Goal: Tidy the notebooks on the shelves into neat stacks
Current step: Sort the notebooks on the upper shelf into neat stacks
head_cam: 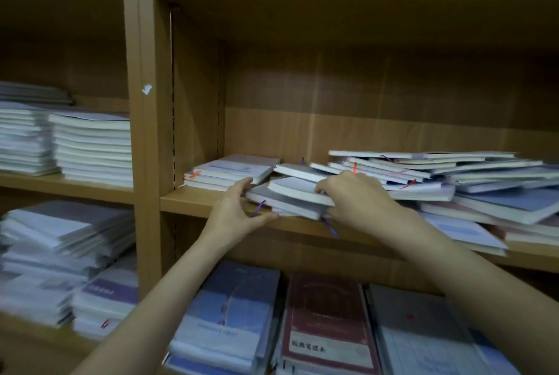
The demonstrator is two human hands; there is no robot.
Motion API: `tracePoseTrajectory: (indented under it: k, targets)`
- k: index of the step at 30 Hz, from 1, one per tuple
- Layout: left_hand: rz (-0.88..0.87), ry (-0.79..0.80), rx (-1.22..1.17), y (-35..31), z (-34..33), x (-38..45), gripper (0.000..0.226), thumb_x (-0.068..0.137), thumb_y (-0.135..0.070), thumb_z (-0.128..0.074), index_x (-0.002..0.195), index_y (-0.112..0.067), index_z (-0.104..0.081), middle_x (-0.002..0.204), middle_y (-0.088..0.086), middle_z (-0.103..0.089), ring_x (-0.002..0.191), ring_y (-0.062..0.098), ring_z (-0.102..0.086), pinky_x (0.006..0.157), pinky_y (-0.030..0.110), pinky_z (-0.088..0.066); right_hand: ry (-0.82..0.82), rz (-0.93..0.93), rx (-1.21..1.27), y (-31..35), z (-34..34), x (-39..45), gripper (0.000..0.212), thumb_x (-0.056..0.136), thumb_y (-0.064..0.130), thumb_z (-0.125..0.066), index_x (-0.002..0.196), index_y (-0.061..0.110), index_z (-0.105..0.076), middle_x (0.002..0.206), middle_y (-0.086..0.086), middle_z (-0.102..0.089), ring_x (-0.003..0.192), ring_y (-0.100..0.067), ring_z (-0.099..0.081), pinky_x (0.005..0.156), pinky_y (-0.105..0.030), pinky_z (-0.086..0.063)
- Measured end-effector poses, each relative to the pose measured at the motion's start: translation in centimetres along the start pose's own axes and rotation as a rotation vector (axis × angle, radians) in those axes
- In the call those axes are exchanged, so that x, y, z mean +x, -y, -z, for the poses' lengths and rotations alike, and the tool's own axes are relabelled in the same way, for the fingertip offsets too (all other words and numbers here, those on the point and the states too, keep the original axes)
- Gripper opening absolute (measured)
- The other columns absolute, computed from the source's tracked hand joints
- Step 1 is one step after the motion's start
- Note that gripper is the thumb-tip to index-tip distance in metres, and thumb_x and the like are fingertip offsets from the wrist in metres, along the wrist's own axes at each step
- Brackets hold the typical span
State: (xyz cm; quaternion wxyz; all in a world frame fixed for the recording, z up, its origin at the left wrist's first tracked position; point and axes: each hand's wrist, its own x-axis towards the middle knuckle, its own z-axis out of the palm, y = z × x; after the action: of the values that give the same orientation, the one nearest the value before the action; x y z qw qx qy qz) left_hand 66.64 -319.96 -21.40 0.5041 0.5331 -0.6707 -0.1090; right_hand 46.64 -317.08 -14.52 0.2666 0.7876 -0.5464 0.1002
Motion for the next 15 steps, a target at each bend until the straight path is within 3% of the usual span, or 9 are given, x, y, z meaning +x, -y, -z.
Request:
tracePoseTrajectory:
  k: [3,6,9,15]
  targets:
    - [-0.026,-0.105,0.03,-1.1,-0.9,-1.0,0.079,0.068,-0.029,-0.081,0.136,-0.014,-0.043,0.125,0.0,-0.054,0.12,0.016,-0.045,0.099,0.026,-0.036,-0.079,-0.046,-0.029,-1.0,1.2,-0.1,0.026,0.089,0.012,-0.048,0.113,0.017,-0.057,0.113,-0.011,-0.059,0.108,-0.034,-0.054,0.07,-0.032,-0.037]
    - [-0.124,-0.149,0.022,-1.7,-1.6,-2.0,0.064,0.07,-0.021,-0.08,0.127,-0.015,-0.052,0.107,-0.004,-0.052,0.105,0.017,-0.051,0.088,0.022,-0.039,-0.145,-0.076,0.032,-2.5,3.4,-0.3,0.023,0.09,0.019,-0.051,0.113,0.02,-0.058,0.11,-0.012,-0.062,0.103,-0.037,-0.055,0.071,-0.035,-0.039]
    - [-0.184,-0.139,0.008,-1.7,-1.8,-2.5,0.057,0.07,-0.015,-0.08,0.122,-0.015,-0.057,0.105,-0.002,-0.054,0.09,0.012,-0.051,0.078,0.011,-0.036,-0.198,-0.041,0.088,-3.4,4.8,-0.8,0.019,0.092,0.024,-0.054,0.11,0.024,-0.059,0.105,-0.008,-0.064,0.102,-0.033,-0.056,0.07,-0.034,-0.037]
    - [-0.148,-0.226,-0.162,-1.9,-2.2,-3.7,0.052,0.069,-0.013,-0.08,0.115,-0.016,-0.056,0.101,-0.008,-0.057,0.086,-0.005,-0.05,0.074,0.004,-0.041,-0.028,0.199,-0.032,-2.1,2.9,-3.3,0.03,0.096,0.038,-0.045,0.123,0.026,-0.049,0.119,0.0,-0.06,0.112,-0.025,-0.055,0.076,-0.033,-0.04]
